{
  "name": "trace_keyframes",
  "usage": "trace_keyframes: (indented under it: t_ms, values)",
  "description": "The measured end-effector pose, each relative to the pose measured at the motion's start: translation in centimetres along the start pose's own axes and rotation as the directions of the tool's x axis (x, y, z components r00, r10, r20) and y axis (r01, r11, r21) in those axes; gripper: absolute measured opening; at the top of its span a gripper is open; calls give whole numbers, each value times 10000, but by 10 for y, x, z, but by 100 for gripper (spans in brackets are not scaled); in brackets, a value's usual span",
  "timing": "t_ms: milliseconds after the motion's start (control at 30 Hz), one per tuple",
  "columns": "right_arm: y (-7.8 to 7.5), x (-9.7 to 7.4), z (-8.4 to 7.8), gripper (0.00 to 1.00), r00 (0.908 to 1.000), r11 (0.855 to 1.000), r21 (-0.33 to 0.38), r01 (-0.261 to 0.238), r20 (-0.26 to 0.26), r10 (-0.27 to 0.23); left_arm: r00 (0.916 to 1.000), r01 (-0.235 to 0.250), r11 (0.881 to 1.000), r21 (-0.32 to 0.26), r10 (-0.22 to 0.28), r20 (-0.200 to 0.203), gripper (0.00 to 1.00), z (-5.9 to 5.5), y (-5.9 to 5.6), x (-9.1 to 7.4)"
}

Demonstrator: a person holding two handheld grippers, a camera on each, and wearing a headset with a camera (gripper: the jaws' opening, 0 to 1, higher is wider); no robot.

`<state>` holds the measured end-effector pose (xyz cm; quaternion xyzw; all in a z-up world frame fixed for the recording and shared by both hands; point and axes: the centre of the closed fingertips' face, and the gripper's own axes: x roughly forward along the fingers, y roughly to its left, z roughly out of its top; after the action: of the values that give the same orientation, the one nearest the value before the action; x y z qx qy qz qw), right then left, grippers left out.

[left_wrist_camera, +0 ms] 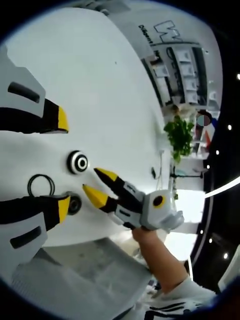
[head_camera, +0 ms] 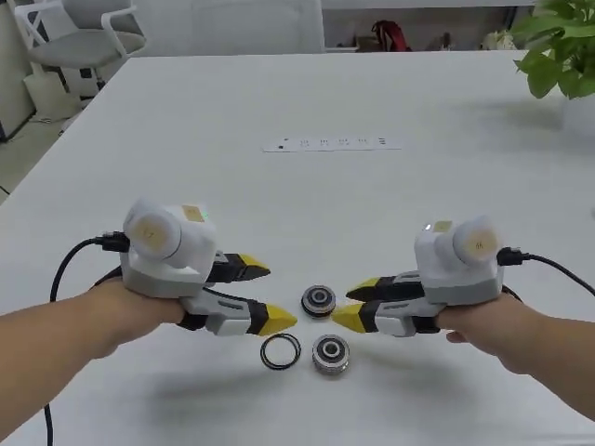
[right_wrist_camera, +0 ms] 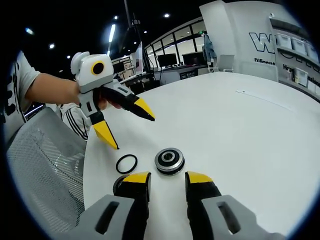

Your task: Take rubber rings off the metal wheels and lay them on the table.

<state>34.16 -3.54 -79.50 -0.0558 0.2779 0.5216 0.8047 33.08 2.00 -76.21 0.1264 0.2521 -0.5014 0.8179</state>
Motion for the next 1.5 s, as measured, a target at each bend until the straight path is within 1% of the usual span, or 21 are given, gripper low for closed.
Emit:
trace_keyframes:
  t_ms: [233,300,500,867,1033,1233,1333,1400,1500]
  values:
    - [0,3,-3,24,10000,9999,-140,-4,-50,4,9999,85,9999,-98,-86,-78,46,-5,-2,10]
    - [0,3,-4,24,10000,9999,-157,-12,-63,11,9999,104,9999,-88,-105,-127,45,-7,-1,14]
    - [1,5,-5,24,9999,9998,-193,-20,-102,18,9999,123,9998,-135,-124,-79,41,-4,0,21]
    - [3,5,-5,24,10000,9998,-199,-13,-94,11,9997,122,9999,-23,-123,-192,33,-2,-3,37]
    - [4,5,-6,24,10000,9998,-188,-18,-84,17,9997,82,10000,43,-81,-217,28,2,-3,43]
    - [5,6,-5,24,10000,9998,-180,-35,-56,34,9992,1,9999,116,3,-403,27,1,0,50]
    - [5,7,-5,24,10000,9999,-167,-19,-39,19,9992,-134,9999,95,138,-388,24,3,2,53]
    - [4,7,-4,24,10000,9999,-162,-28,-19,27,9993,-122,9998,124,126,-359,22,5,1,54]
    - [4,6,-4,24,10000,9999,-162,-15,9,15,9987,-81,9996,260,94,-496,21,2,0,56]
